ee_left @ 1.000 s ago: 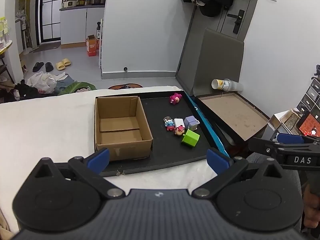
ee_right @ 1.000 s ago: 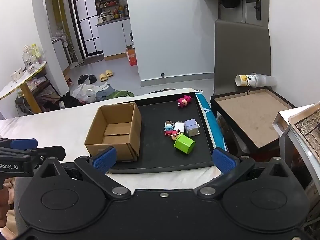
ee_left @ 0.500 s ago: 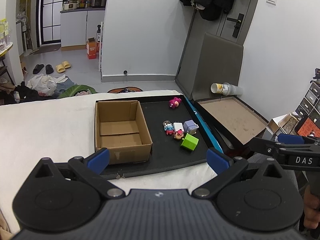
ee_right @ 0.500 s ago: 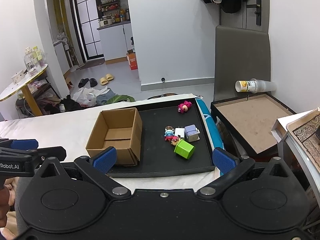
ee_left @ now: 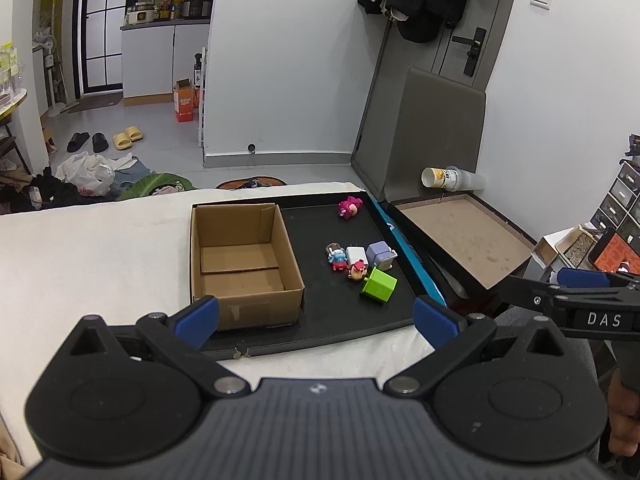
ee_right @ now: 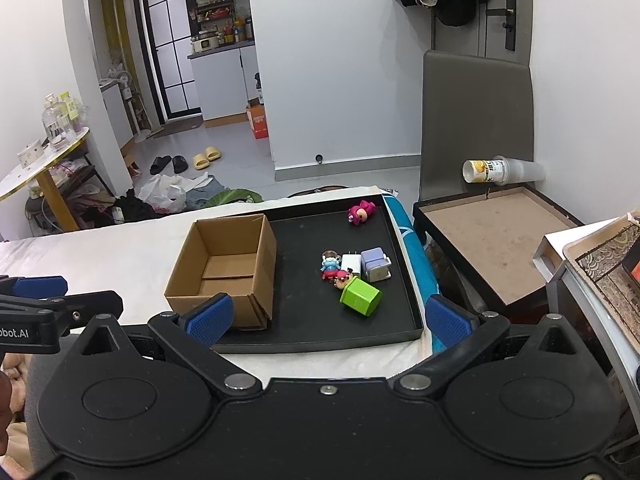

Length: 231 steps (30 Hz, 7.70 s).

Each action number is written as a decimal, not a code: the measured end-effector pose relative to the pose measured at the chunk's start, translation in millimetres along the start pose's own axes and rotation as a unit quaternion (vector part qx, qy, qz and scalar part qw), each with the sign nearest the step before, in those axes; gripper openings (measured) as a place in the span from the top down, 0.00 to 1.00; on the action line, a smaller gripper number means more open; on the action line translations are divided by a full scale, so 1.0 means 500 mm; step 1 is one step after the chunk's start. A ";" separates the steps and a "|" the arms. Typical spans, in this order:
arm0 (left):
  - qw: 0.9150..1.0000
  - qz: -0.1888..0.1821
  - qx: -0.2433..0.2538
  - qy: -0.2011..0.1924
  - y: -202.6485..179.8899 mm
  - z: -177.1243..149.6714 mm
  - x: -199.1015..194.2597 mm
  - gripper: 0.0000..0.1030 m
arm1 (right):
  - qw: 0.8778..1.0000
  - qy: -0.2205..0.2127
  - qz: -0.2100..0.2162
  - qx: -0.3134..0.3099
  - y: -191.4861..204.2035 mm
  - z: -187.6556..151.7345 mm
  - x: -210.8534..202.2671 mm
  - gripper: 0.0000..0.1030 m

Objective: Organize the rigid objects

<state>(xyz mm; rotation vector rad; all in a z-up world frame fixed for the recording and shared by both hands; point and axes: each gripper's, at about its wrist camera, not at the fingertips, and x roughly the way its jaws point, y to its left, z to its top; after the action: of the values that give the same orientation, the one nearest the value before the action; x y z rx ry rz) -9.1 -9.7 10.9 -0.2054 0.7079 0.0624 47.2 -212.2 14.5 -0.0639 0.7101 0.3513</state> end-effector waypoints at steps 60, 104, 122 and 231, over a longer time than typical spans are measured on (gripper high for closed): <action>0.997 0.005 -0.034 0.076 0.061 0.032 0.171 0.01 | 0.998 0.065 0.015 0.012 -0.023 0.007 0.157 0.00; 0.967 0.039 -0.164 0.194 0.303 0.056 0.432 0.50 | 0.967 0.156 -0.071 0.190 -0.146 0.020 0.536 0.12; 0.957 0.044 -0.149 0.244 0.328 0.051 0.521 0.55 | 0.955 0.208 -0.072 0.201 -0.142 -0.014 0.616 0.17; 0.956 -0.001 -0.145 0.253 0.299 -0.001 0.508 0.83 | 0.968 0.199 0.143 0.048 0.236 0.084 0.659 0.49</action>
<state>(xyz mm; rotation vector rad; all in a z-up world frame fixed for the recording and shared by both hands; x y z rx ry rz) 164.7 133.3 -179.7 -0.5158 1.2111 0.1142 265.1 2.9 -160.1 0.0625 1.1382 0.5892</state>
